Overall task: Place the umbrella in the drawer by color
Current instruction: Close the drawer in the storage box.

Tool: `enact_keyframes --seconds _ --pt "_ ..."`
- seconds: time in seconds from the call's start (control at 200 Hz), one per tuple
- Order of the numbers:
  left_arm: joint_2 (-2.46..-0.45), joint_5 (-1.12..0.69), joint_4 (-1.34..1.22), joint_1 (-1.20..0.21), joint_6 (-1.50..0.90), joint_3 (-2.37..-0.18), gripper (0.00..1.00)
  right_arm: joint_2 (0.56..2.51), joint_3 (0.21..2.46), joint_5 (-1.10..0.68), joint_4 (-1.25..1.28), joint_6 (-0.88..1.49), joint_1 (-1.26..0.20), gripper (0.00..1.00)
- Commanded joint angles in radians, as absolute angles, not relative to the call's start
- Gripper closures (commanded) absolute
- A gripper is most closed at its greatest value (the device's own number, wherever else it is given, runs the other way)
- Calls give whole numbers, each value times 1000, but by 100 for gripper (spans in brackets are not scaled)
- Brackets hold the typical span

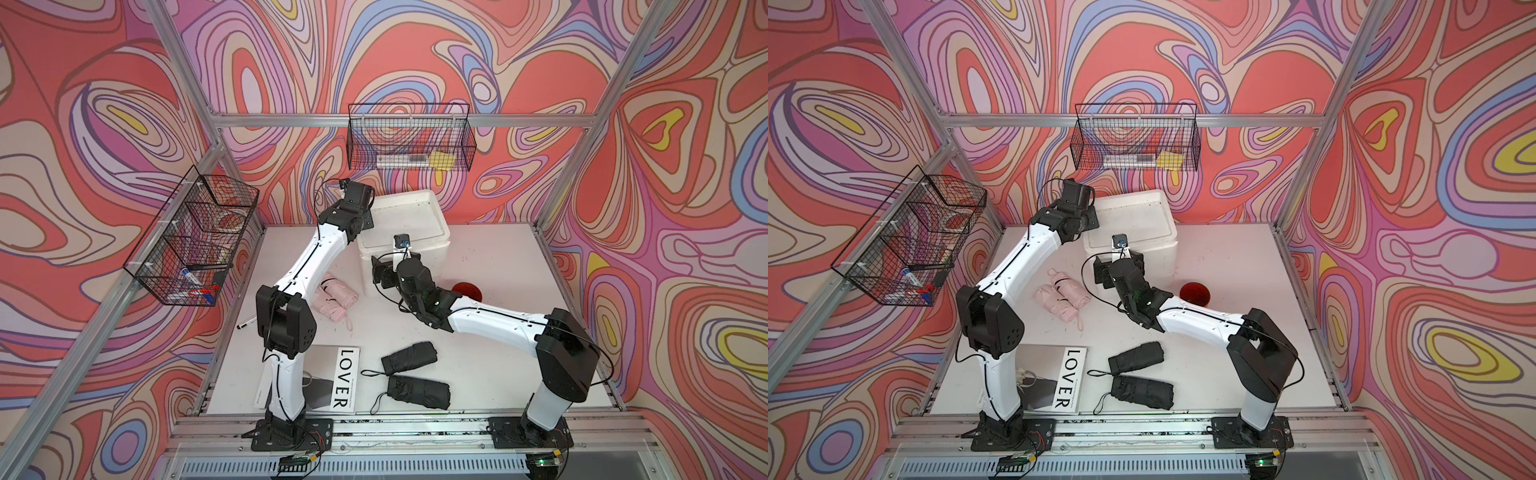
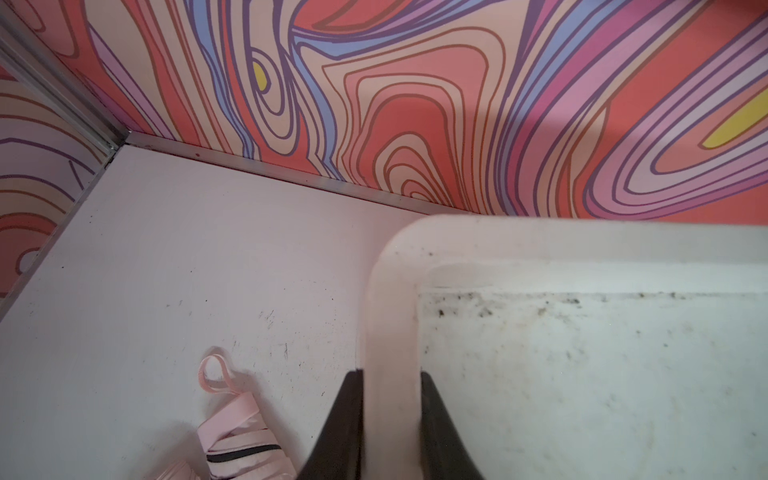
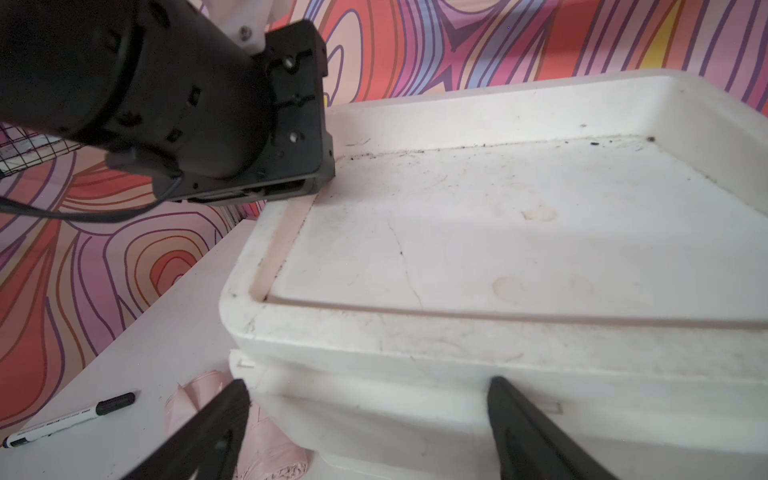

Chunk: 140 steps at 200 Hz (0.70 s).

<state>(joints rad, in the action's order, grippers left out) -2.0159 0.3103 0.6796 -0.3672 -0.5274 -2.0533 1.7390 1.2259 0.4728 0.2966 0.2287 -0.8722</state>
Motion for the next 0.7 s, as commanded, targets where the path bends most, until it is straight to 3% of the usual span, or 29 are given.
enact_keyframes --seconds 0.0,0.235,0.421,0.696 --pt "-1997 198 891 -410 -640 -2025 100 1717 1138 403 318 248 -844 7" --pt "-2004 194 911 -408 -664 -2051 100 1661 994 307 360 298 -844 7" --pt "-2012 186 914 -407 -662 -2063 100 1675 1014 243 374 270 -844 8" --pt "-2014 160 908 -407 -644 -2057 100 1767 1085 317 472 207 -828 6"
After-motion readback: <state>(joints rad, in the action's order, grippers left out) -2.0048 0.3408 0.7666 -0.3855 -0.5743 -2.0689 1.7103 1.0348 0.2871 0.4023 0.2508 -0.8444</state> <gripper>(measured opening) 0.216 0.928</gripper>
